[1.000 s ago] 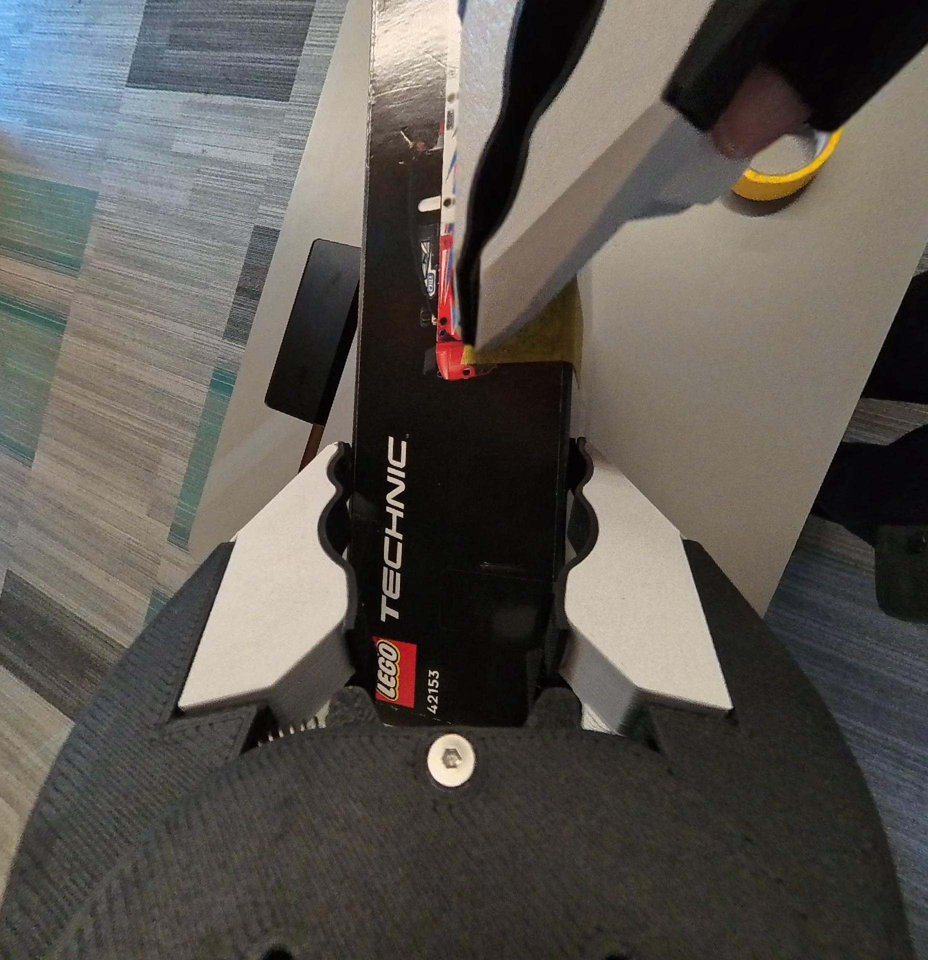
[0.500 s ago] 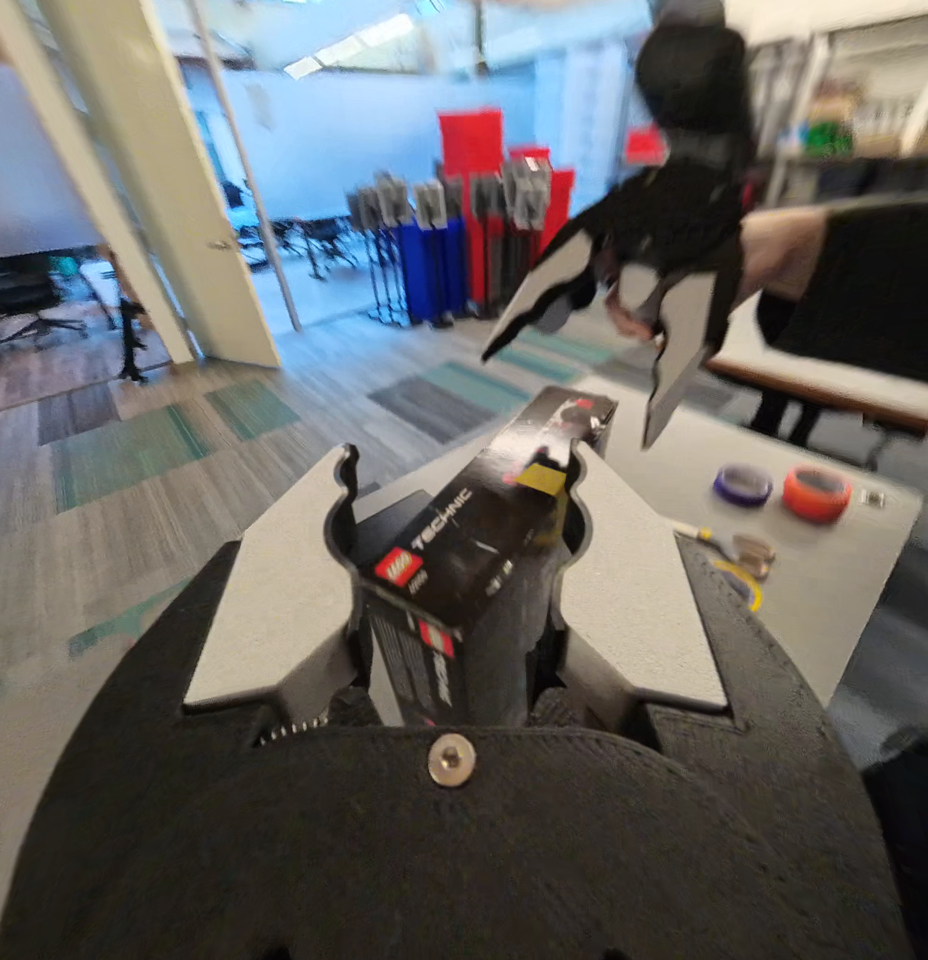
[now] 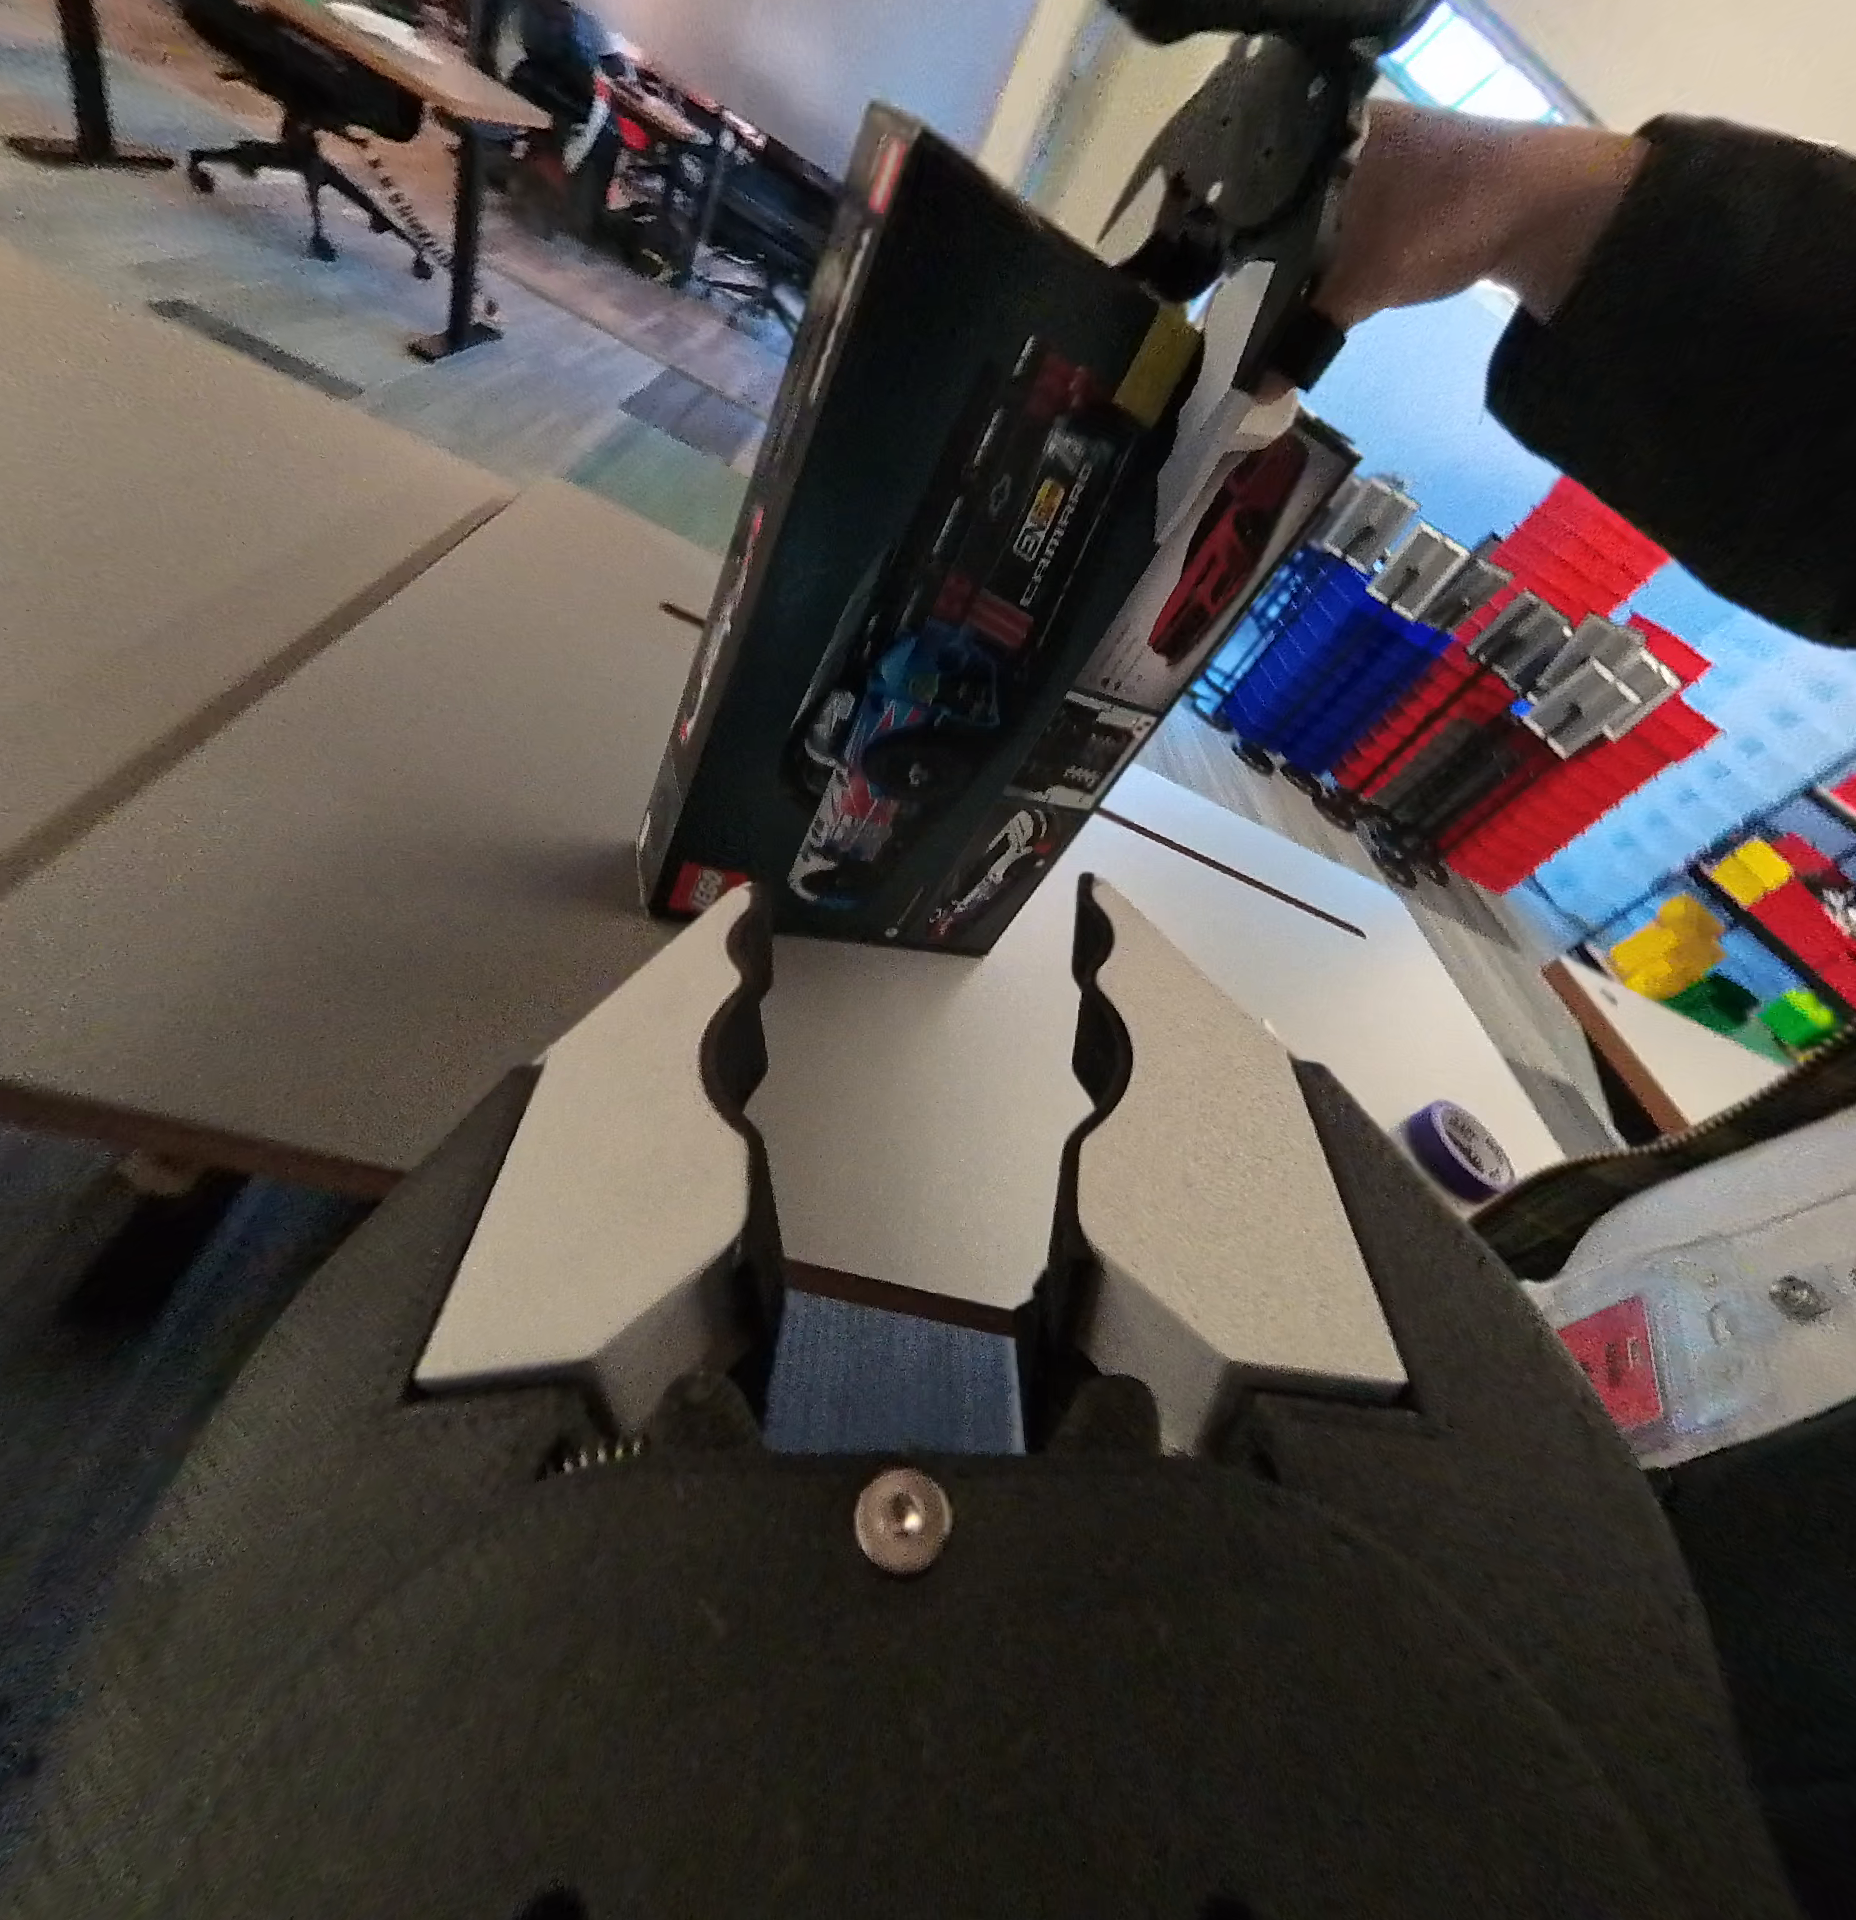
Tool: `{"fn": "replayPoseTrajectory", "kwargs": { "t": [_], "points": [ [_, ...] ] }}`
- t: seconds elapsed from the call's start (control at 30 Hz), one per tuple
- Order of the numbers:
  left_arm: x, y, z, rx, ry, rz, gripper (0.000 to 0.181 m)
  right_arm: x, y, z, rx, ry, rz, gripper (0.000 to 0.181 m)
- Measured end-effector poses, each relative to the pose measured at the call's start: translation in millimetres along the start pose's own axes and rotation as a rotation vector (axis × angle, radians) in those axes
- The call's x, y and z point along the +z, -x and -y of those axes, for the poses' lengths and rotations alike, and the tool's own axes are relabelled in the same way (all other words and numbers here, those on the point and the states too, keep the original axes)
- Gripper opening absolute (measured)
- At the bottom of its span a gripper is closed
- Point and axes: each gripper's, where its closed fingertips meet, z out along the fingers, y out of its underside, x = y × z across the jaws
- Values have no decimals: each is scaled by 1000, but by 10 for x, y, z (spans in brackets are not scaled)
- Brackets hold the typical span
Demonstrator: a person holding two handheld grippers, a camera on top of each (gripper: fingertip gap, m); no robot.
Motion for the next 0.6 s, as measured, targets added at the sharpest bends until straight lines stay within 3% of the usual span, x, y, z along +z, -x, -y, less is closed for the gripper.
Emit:
{"fn": "replayPoseTrajectory", "kwargs": {
  "t": [0.07,0.17,0.33,0.4,0.5,0.57,0.6],
  "points": [
    [-40,-68,-150,-33,-7,25,55,-53,110,-4,-26,2,47,106],
    [37,-149,-202,-28,14,17,55,-65,201,-62,-183,39,21,107],
    [515,-180,-38,36,55,-63,59,-129,263,3,-260,-43,-10,110],
    [801,-163,62,85,79,-107,67,-396,239,144,-234,-212,-48,117],
    [1230,-56,324,175,54,-149,87,-1174,228,218,-195,-619,-140,128],
    [1483,-33,508,212,33,-216,92,-1674,249,-11,-120,-977,-182,138],
    [1604,-22,566,229,39,-252,94,-1765,193,-250,-62,-1118,-232,142]
  ]
}}
